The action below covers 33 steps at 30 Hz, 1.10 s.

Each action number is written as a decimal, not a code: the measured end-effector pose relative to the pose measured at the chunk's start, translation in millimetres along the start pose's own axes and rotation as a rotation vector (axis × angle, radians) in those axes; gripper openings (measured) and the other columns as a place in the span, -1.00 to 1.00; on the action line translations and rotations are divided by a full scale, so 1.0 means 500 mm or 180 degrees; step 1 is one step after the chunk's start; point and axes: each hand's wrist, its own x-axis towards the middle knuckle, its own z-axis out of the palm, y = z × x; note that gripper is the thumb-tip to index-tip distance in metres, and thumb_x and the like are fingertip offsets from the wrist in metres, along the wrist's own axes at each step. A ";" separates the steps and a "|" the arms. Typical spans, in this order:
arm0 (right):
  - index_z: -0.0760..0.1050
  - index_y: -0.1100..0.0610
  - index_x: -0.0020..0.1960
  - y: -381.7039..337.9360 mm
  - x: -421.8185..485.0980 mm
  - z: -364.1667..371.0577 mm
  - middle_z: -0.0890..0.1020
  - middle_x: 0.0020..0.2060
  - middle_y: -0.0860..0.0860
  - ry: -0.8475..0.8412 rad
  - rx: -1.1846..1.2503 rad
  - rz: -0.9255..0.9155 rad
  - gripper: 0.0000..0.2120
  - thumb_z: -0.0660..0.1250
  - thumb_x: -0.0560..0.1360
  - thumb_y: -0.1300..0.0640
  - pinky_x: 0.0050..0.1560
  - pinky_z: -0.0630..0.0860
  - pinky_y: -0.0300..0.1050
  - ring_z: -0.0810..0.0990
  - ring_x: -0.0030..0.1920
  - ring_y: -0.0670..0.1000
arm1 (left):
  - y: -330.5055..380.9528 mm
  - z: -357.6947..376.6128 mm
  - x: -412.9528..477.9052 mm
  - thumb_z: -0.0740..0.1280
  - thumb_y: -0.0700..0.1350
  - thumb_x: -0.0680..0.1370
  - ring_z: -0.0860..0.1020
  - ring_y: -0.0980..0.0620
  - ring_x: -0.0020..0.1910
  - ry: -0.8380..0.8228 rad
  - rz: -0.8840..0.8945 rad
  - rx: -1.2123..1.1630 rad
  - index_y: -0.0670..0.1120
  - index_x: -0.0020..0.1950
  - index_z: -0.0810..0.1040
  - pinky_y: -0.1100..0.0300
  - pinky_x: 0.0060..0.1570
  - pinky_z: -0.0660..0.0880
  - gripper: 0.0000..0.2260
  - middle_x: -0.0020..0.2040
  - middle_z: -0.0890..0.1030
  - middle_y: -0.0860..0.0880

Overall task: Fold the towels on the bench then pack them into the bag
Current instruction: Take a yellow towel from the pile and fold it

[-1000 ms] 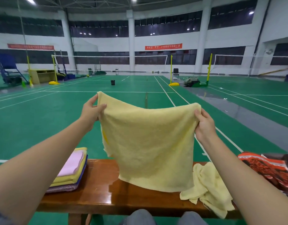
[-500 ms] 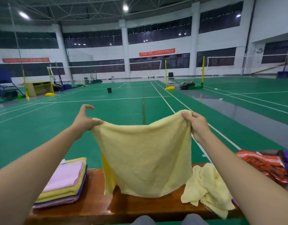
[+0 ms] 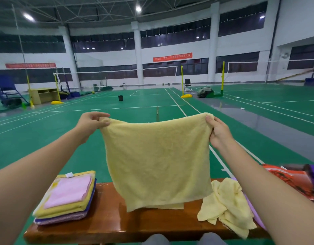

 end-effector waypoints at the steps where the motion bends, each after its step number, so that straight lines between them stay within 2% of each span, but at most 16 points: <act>1: 0.51 0.19 -0.06 -0.002 -0.002 0.001 0.60 -0.19 0.06 0.0027 0.0032 0.0001 -0.98 0.32 0.51 0.25 -0.32 0.58 -0.18 0.58 -0.23 -0.03 | 0.002 -0.001 0.001 0.42 -0.33 0.43 0.45 0.03 -0.15 0.0071 0.0042 0.0091 -0.22 0.17 0.58 0.16 0.00 0.42 -0.70 -0.20 0.49 -0.03; 4: 0.47 0.18 -0.07 -0.010 -0.005 0.006 0.58 -0.19 0.05 0.0142 0.0246 0.0018 -0.96 0.32 0.51 0.28 -0.30 0.55 -0.15 0.57 -0.22 -0.03 | 0.010 -0.003 0.003 0.41 -0.30 0.46 0.48 0.00 -0.22 0.0128 0.0065 0.0160 -0.18 0.08 0.56 0.20 -0.20 0.57 -0.78 -0.22 0.52 -0.09; 6: 0.43 0.18 -0.04 -0.010 -0.001 0.004 0.57 -0.13 0.08 0.0187 0.0374 0.0050 -0.92 0.30 0.52 0.30 -0.25 0.54 -0.12 0.57 -0.18 0.00 | 0.016 -0.002 0.003 0.38 -0.28 0.49 0.51 -0.04 -0.23 0.0123 0.0001 0.0073 -0.13 0.00 0.50 0.25 -0.38 0.58 -0.87 -0.21 0.53 -0.12; 8: 0.42 0.26 0.10 -0.008 0.000 0.004 0.57 -0.06 0.12 0.0158 0.0288 0.0114 -0.86 0.26 0.54 0.30 -0.19 0.54 -0.09 0.57 -0.14 0.03 | 0.017 0.000 0.004 0.36 -0.27 0.51 0.50 -0.02 -0.22 0.0144 0.0012 0.0090 -0.09 -0.09 0.51 0.29 -0.40 0.56 -0.91 -0.19 0.53 -0.11; 10: 0.39 0.35 0.26 -0.001 -0.004 0.002 0.58 -0.04 0.15 0.0152 0.0133 0.0310 -0.71 0.20 0.57 0.28 -0.15 0.55 -0.07 0.58 -0.14 0.05 | 0.014 0.004 0.004 0.35 -0.28 0.52 0.49 0.00 -0.18 0.0116 0.0079 0.0135 -0.09 -0.04 0.58 0.29 -0.32 0.58 -0.89 -0.17 0.52 -0.06; 11: 0.41 0.36 0.24 0.003 -0.008 -0.001 0.60 -0.10 0.15 0.0139 0.0065 0.0457 -0.72 0.19 0.57 0.26 -0.17 0.56 -0.07 0.59 -0.19 0.05 | 0.013 0.007 0.003 0.34 -0.30 0.52 0.49 0.02 -0.16 0.0085 0.0116 0.0151 -0.10 0.04 0.59 0.30 -0.28 0.57 -0.84 -0.16 0.51 -0.03; 13: 0.50 0.32 0.03 0.010 -0.019 -0.007 0.62 -0.28 0.11 0.0021 0.0056 0.0836 -0.82 0.20 0.58 0.21 -0.32 0.59 -0.12 0.62 -0.36 0.03 | 0.012 0.013 0.001 0.32 -0.31 0.53 0.47 0.07 -0.17 0.0003 0.0180 0.0109 -0.09 0.16 0.57 0.35 -0.27 0.55 -0.75 -0.14 0.51 0.03; 15: 0.50 0.25 -0.13 0.017 -0.034 -0.009 0.61 -0.35 0.10 0.0034 -0.0027 0.1153 -0.84 0.30 0.54 0.15 -0.45 0.58 -0.13 0.61 -0.46 0.03 | 0.012 0.018 0.000 0.32 -0.32 0.53 0.47 0.08 -0.16 -0.0054 0.0229 0.0055 -0.10 0.21 0.56 0.32 -0.24 0.55 -0.72 -0.11 0.52 0.04; 18: 0.48 0.25 -0.20 0.031 -0.043 -0.013 0.60 -0.46 0.07 0.0316 -0.0294 0.1476 -0.84 0.38 0.48 0.20 -0.51 0.55 -0.17 0.58 -0.50 0.01 | 0.011 0.019 -0.003 0.32 -0.32 0.53 0.48 0.13 -0.16 -0.0061 0.0253 0.0026 -0.12 0.22 0.56 0.30 -0.21 0.55 -0.71 -0.06 0.54 0.05; 20: 0.48 0.25 -0.06 0.039 -0.042 -0.014 0.59 -0.38 0.08 0.0419 -0.0302 0.1551 -0.94 0.32 0.52 0.25 -0.37 0.54 -0.12 0.57 -0.40 0.02 | 0.009 0.018 -0.005 0.31 -0.32 0.53 0.48 0.13 -0.15 -0.0029 0.0267 0.0057 -0.13 0.23 0.55 0.32 -0.23 0.54 -0.71 0.00 0.55 0.00; 21: 0.46 0.21 0.03 0.040 -0.043 -0.014 0.56 -0.30 0.09 0.0449 -0.0241 0.1533 -0.92 0.27 0.54 0.28 -0.31 0.52 -0.12 0.54 -0.33 0.02 | 0.008 0.017 -0.007 0.31 -0.32 0.53 0.47 0.13 -0.15 -0.0011 0.0275 0.0064 -0.13 0.23 0.55 0.34 -0.25 0.54 -0.71 0.02 0.54 -0.02; 23: 0.44 0.13 0.16 0.040 -0.045 -0.015 0.50 -0.19 0.14 0.0420 -0.0070 0.1470 -0.76 0.17 0.57 0.35 -0.23 0.50 -0.11 0.52 -0.26 0.03 | 0.004 0.015 -0.009 0.31 -0.33 0.53 0.47 0.14 -0.18 0.0007 0.0284 0.0040 -0.14 0.23 0.55 0.41 -0.32 0.52 -0.71 -0.04 0.54 0.01; 25: 0.43 0.14 0.29 0.039 -0.050 -0.013 0.49 -0.14 0.19 0.0340 0.0005 0.1454 -0.64 0.11 0.57 0.40 -0.15 0.51 -0.06 0.53 -0.22 0.04 | -0.002 0.013 -0.010 0.31 -0.33 0.53 0.47 0.16 -0.18 0.0007 0.0270 0.0047 -0.15 0.22 0.55 0.45 -0.36 0.51 -0.71 -0.09 0.53 0.06; 29: 0.39 0.18 0.37 0.042 -0.049 -0.014 0.54 0.11 0.20 0.0091 -0.0060 0.1521 -0.58 0.03 0.59 0.42 -0.14 0.50 -0.08 0.53 -0.17 0.04 | -0.018 0.010 -0.012 0.30 -0.33 0.54 0.47 0.15 -0.16 0.0016 0.0251 0.0080 -0.16 0.25 0.53 0.46 -0.36 0.50 -0.70 0.02 0.52 -0.02; 30: 0.38 0.17 0.38 0.043 -0.048 -0.012 0.55 0.12 0.18 0.0044 -0.0046 0.1514 -0.57 0.01 0.59 0.43 -0.16 0.49 -0.09 0.53 -0.16 0.05 | -0.021 0.009 -0.013 0.30 -0.33 0.54 0.46 0.14 -0.16 0.0019 0.0244 0.0076 -0.16 0.26 0.52 0.46 -0.36 0.50 -0.70 0.05 0.51 -0.05; 33: 0.36 0.13 0.40 0.043 -0.040 -0.009 0.54 -0.05 0.11 0.0015 0.0089 0.1222 -0.51 0.00 0.56 0.47 -0.20 0.47 -0.09 0.53 -0.16 0.05 | -0.030 -0.001 -0.013 0.30 -0.32 0.53 0.47 0.14 -0.14 0.0009 0.0197 0.0075 -0.16 0.27 0.52 0.46 -0.37 0.51 -0.69 0.10 0.50 -0.07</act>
